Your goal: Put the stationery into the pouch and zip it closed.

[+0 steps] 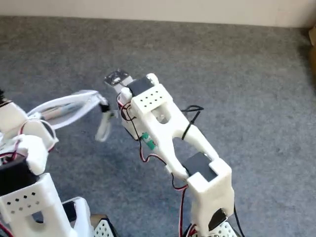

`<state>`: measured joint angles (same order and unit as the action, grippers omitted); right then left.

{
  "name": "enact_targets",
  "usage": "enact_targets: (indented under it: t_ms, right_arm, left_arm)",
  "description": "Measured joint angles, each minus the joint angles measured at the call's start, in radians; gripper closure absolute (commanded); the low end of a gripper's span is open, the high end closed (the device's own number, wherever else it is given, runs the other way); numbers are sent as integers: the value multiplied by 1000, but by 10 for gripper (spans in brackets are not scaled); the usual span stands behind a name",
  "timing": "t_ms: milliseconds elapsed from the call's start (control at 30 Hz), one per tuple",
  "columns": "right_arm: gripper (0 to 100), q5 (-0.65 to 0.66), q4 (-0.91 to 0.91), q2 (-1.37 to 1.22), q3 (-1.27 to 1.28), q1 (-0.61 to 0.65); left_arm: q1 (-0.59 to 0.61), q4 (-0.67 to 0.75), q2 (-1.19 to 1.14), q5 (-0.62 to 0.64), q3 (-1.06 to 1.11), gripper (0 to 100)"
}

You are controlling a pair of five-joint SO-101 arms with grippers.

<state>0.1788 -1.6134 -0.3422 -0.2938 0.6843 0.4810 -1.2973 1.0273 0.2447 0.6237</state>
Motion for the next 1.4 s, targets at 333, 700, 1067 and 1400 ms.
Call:
enact_targets:
  t_ms: [333, 700, 1067, 1400]
  right_arm:
    - [991, 0, -6, 126, 0, 0]
    - [991, -40, 143, 457, 299, 2]
    - [991, -40, 586, 891, 772, 51]
    - [991, -40, 904, 1175, 1076, 133]
  left_arm:
    - [-110, 0, 0, -9, 0, 993]
    - [-239, 0, 0, -9, 0, 993]
    - [-241, 0, 0, -9, 0, 993]
    - [-241, 0, 0, -9, 0, 993]
